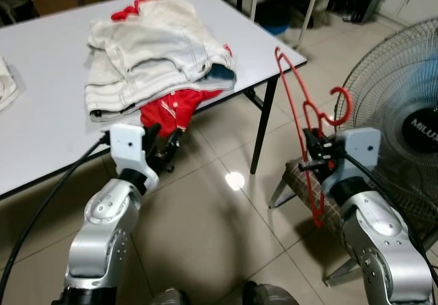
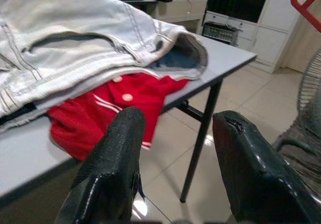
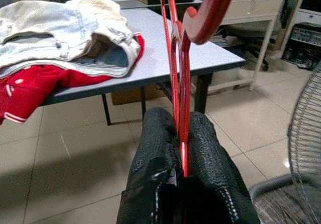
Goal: Hang hanger
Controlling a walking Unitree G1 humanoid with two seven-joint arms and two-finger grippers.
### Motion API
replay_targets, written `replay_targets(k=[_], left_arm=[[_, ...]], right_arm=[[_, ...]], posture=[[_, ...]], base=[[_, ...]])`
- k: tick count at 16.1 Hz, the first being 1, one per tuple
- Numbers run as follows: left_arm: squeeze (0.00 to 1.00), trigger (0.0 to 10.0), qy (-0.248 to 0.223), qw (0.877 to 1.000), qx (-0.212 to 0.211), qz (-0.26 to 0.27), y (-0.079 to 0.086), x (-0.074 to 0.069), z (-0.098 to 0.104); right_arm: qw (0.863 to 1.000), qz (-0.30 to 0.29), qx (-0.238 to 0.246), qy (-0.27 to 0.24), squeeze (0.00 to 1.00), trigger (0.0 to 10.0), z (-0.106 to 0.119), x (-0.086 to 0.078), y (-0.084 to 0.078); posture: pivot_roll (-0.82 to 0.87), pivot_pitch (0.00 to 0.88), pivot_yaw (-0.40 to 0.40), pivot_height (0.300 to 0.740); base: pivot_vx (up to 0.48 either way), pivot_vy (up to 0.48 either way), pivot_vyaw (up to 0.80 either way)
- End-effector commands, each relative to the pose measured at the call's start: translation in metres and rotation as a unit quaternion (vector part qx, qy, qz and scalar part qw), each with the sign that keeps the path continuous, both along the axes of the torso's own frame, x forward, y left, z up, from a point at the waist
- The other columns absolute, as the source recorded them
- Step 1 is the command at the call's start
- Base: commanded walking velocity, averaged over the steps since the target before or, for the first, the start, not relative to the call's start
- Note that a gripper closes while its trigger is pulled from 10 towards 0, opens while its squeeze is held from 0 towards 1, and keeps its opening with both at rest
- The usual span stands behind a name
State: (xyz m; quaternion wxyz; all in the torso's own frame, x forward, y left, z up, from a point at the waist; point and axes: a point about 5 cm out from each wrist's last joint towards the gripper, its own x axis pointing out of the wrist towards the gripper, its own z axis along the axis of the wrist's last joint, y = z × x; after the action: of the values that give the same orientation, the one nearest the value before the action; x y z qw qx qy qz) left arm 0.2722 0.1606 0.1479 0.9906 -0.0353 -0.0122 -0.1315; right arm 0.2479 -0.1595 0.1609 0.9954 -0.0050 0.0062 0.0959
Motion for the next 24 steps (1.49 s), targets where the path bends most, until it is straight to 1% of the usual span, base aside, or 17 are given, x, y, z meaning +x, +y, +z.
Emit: replay_targets(k=[1, 2, 4, 7, 8, 10, 12, 13, 14, 15, 17, 18, 20, 21, 22, 23, 24], left_arm=[[0.11, 10.0, -0.001, 1.0, 0.006, 0.009, 0.002, 0.0, -0.001], [0.11, 10.0, -0.005, 1.0, 0.007, 0.021, 0.004, 0.002, 0.0], [0.11, 10.0, -0.005, 1.0, 0.007, 0.024, 0.006, 0.002, 0.001], [0.12, 10.0, -0.01, 1.0, 0.01, 0.028, 0.007, 0.003, 0.003], [0.11, 10.0, -0.011, 1.0, 0.013, 0.026, 0.007, 0.004, 0.003], [0.11, 10.0, -0.005, 0.999, 0.031, 0.018, 0.005, 0.004, 0.0], [0.09, 10.0, 0.025, 0.998, 0.054, 0.001, 0.004, 0.002, -0.01], [0.01, 10.0, 0.04, 0.995, 0.091, -0.021, 0.004, -0.001, -0.017], [0.0, 10.0, 0.043, 0.992, 0.115, -0.041, 0.004, -0.003, -0.02], [0.0, 10.0, 0.049, 0.99, 0.128, -0.042, 0.008, -0.003, -0.022], [0.0, 10.0, 0.034, 0.99, 0.132, -0.027, 0.014, 0.004, -0.016], [0.0, 10.0, 0.029, 0.991, 0.127, -0.024, 0.014, 0.006, -0.013], [0.0, 10.0, 0.002, 0.994, 0.11, -0.007, 0.017, 0.017, 0.0], [0.0, 10.0, -0.004, 0.994, 0.109, -0.003, 0.018, 0.02, 0.003], [0.0, 10.0, 0.001, 0.994, 0.112, 0.014, 0.021, 0.027, 0.003], [0.35, 10.0, 0.003, 0.994, 0.103, 0.036, 0.026, 0.034, 0.005], [1.0, 10.0, 0.008, 0.993, 0.102, 0.057, 0.032, 0.043, 0.005]], right_arm=[[1.0, 0.004, -0.005, 0.004, 0.0, 10.0, 0.0, 0.0, -0.001], [1.0, 0.012, -0.013, 0.004, 0.0, 10.0, 0.0, 0.0, 0.0], [1.0, 0.011, -0.013, 0.007, 0.0, 10.0, -0.001, 0.0, 0.001], [1.0, 0.013, -0.015, 0.008, 0.0, 10.0, -0.002, 0.001, 0.001], [1.0, 0.015, -0.018, 0.007, 0.0, 10.0, -0.002, 0.001, 0.001], [1.0, 0.014, -0.014, 0.006, 0.0, 10.0, -0.002, 0.0, 0.001], [1.0, 0.018, -0.018, 0.005, 0.0, 10.0, -0.002, 0.001, 0.002], [1.0, 0.024, -0.018, 0.005, 0.0, 10.0, -0.002, 0.001, 0.003], [0.999, 0.031, -0.022, 0.006, 0.0, 10.0, -0.002, 0.0, 0.005], [0.999, 0.035, -0.019, 0.007, 0.0, 10.0, -0.003, -0.001, 0.006], [0.999, 0.035, -0.013, 0.007, 0.0, 10.0, -0.004, -0.003, 0.007], [0.999, 0.035, -0.012, 0.007, 0.0, 10.0, -0.004, -0.003, 0.008], [1.0, 0.029, -0.009, 0.004, 0.0, 10.0, -0.004, -0.002, 0.007], [1.0, 0.028, -0.008, 0.003, 0.0, 10.0, -0.004, -0.002, 0.006], [1.0, 0.028, -0.007, 0.003, 0.0, 10.0, -0.004, -0.001, 0.007], [1.0, 0.029, -0.005, 0.002, 0.0, 10.0, -0.004, 0.0, 0.008], [1.0, 0.03, -0.005, 0.0, 0.0, 10.0, -0.003, 0.001, 0.009]], posture=[[-0.13, 0.146, 0.018, 0.74], [-0.13, 0.147, 0.018, 0.74], [-0.12, 0.146, 0.016, 0.74], [-0.12, 0.144, 0.02, 0.74], [-0.12, 0.143, 0.02, 0.74], [-0.12, 0.141, 0.02, 0.74], [-0.12, 0.135, 0.02, 0.74], [-0.12, 0.137, 0.023, 0.74], [-0.12, 0.136, 0.024, 0.74], [-0.12, 0.134, 0.032, 0.74], [-0.12, 0.131, 0.043, 0.74], [-0.12, 0.13, 0.044, 0.74], [-0.11, 0.122, 0.051, 0.74], [-0.11, 0.122, 0.051, 0.74], [-0.11, 0.117, 0.051, 0.74], [-0.11, 0.117, 0.051, 0.74], [-0.11, 0.114, 0.048, 0.74]], base=[[0.405, 0.0, 0.0], [0.42, 0.0, 0.0], [0.441, 0.0, 0.0], [0.461, 0.0, -0.8], [0.465, 0.0, -0.8], [0.458, 0.0, 0.0], [0.178, 0.0, 0.0], [0.0, 0.0, 0.0], [0.0, 0.0, 0.0], [0.0, 0.0, 0.0], [0.0, 0.0, 0.0], [0.0, 0.0, 0.0], [0.0, 0.0, 0.0], [0.0, 0.0, 0.0], [0.0, 0.0, 0.0], [0.0, 0.0, 0.0], [0.0, 0.0, 0.0]])
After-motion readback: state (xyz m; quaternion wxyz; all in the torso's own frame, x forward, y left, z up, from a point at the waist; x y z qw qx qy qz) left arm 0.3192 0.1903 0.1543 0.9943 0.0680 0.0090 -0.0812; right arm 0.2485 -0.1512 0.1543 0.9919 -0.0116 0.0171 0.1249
